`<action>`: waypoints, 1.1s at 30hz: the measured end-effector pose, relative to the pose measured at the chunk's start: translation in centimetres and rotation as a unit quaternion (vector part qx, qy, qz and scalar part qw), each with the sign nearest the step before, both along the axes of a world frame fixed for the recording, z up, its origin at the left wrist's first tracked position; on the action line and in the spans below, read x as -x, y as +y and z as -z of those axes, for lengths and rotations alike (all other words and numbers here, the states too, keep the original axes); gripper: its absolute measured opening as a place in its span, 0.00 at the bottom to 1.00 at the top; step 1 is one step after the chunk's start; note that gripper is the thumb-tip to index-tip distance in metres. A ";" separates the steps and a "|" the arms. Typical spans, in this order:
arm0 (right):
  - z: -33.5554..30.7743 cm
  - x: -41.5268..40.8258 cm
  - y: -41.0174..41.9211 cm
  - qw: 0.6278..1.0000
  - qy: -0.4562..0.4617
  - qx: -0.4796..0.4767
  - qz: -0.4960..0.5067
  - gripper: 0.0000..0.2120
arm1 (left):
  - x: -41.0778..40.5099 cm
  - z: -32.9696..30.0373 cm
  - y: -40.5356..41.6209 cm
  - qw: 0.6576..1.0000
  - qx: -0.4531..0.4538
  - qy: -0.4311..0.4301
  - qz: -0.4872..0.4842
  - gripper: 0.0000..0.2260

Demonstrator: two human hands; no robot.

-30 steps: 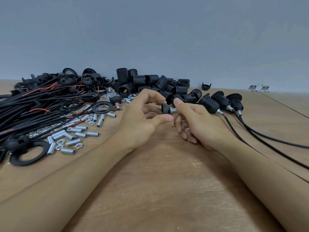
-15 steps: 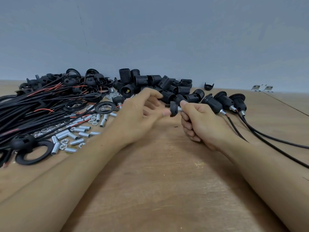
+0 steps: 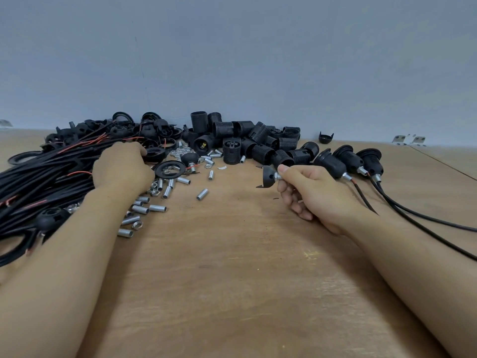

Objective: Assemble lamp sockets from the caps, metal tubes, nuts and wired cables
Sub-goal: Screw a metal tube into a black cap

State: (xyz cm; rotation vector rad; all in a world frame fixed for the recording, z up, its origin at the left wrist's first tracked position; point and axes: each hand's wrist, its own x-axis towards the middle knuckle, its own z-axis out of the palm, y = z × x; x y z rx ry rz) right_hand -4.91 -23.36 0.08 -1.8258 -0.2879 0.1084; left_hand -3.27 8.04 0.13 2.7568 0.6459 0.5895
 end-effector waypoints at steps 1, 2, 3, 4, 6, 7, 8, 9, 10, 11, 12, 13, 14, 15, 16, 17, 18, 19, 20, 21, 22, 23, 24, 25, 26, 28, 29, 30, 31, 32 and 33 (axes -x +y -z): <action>0.0 0.0 0.0 1.000 0.001 0.000 0.000 0.18 | -0.1 0.1 0.0 1.000 0.002 -0.011 0.003 0.20; -0.1 0.0 0.0 1.000 0.002 0.001 0.000 0.18 | -0.2 0.2 0.0 1.000 -0.002 -0.030 0.002 0.20; -0.1 0.0 0.0 1.000 0.002 0.002 0.000 0.18 | -0.4 0.2 0.0 0.999 -0.009 -0.045 -0.003 0.20; -0.1 0.0 0.0 1.000 0.002 0.003 -0.001 0.18 | -0.5 0.3 0.0 0.999 -0.019 -0.047 -0.009 0.21; -0.1 -0.1 0.1 1.000 0.001 0.003 -0.003 0.18 | -0.7 0.5 0.0 0.999 -0.031 -0.016 -0.024 0.21; -0.1 -0.1 0.0 1.000 0.002 0.002 -0.003 0.18 | -0.8 0.5 0.1 0.999 -0.034 -0.008 -0.033 0.18; -0.1 -0.1 0.0 1.000 0.003 0.001 -0.003 0.18 | -0.9 0.6 0.2 0.999 -0.033 -0.016 -0.039 0.13; -0.1 -0.1 0.0 1.000 0.003 0.000 -0.003 0.18 | -0.9 0.7 0.3 0.998 -0.031 -0.036 -0.042 0.10; -0.1 -0.1 0.0 1.000 0.004 -0.001 -0.004 0.18 | -0.9 0.7 0.3 0.997 -0.030 -0.059 -0.036 0.07; -0.1 -0.1 0.0 1.000 0.005 -0.001 -0.005 0.17 | -0.9 0.7 0.2 0.996 -0.030 -0.079 -0.022 0.06; 0.0 -0.1 0.1 1.000 0.005 -0.001 -0.005 0.17 | -0.9 0.7 -0.1 0.995 -0.035 -0.094 -0.003 0.06; 0.0 -0.2 0.0 1.000 0.006 -0.002 -0.005 0.17 | -0.9 0.7 -0.4 0.993 -0.046 -0.104 0.014 0.06; 0.0 -0.2 0.0 1.000 0.005 -0.003 -0.006 0.17 | -0.9 0.7 -0.7 0.991 -0.059 -0.114 0.027 0.06; 0.0 -0.2 0.0 1.000 0.005 -0.004 -0.008 0.17 | -0.9 0.7 -0.9 0.989 -0.068 -0.123 0.039 0.06; 0.1 -0.3 0.0 1.000 0.003 -0.006 -0.009 0.17 | -0.9 0.8 -1.1 0.987 -0.071 -0.135 0.053 0.06; 0.1 -0.3 -0.1 1.000 0.002 -0.007 -0.010 0.16 | -0.9 0.7 -1.2 0.983 -0.067 -0.156 0.072 0.07; 0.2 -0.3 -0.2 1.000 0.000 -0.006 -0.009 0.16 | -0.9 0.5 -1.4 0.975 -0.058 -0.192 0.100 0.07; 0.2 -0.3 -0.3 1.000 -0.002 -0.005 -0.010 0.15 | -0.7 0.2 -1.7 0.958 -0.050 -0.244 0.140 0.08; 0.3 -0.4 -0.3 1.000 -0.004 -0.004 -0.012 0.14 | -0.4 -0.3 -2.2 0.932 -0.048 -0.306 0.187 0.08; 0.3 -0.4 -0.4 1.000 -0.006 -0.006 -0.015 0.13 | 0.0 -0.7 -2.9 0.900 -0.055 -0.364 0.236 0.08; 0.3 -0.4 -0.4 1.000 -0.006 -0.009 -0.018 0.12 | 0.4 -1.1 -3.8 0.865 -0.069 -0.409 0.283 0.09; 0.3 -0.4 -0.4 1.000 -0.007 -0.013 -0.022 0.11 | 0.8 -1.3 -4.9 0.833 -0.086 -0.438 0.327 0.09; 0.3 -0.5 -0.5 0.999 -0.007 -0.020 -0.028 0.10 | 1.1 -1.4 -6.1 0.808 -0.102 -0.453 0.362 0.10; 0.3 -0.5 -0.5 0.999 -0.006 -0.027 -0.033 0.10 | 1.4 -1.3 -7.3 0.789 -0.116 -0.458 0.392 0.10; 0.3 -0.5 -0.6 0.999 -0.003 -0.037 -0.038 0.10 | 1.7 -1.2 -8.6 0.773 -0.130 -0.457 0.420 0.11; 0.2 -0.6 -0.7 0.997 0.006 -0.063 -0.050 0.12 | 2.2 -0.7 -10.4 0.753 -0.158 -0.432 0.470 0.11; 0.2 -0.6 -0.8 0.995 0.011 -0.081 -0.056 0.14 | 2.3 -0.6 -11.0 0.749 -0.169 -0.415 0.488 0.11; 0.2 -0.6 -0.8 0.993 0.016 -0.101 -0.063 0.15 | 2.3 -0.4 -11.3 0.747 -0.176 -0.401 0.500 0.10; 0.2 -0.7 -0.9 0.990 0.020 -0.119 -0.069 0.16 | 2.2 -0.3 -11.5 0.746 -0.176 -0.393 0.508 0.10; 0.2 -0.7 -1.0 0.988 0.024 -0.133 -0.075 0.17 | 2.2 -0.2 -11.6 0.746 -0.170 -0.389 0.512 0.09; 0.3 -0.8 -1.1 0.986 0.026 -0.142 -0.080 0.17 | 2.2 -0.2 -11.7 0.749 -0.154 -0.390 0.512 0.07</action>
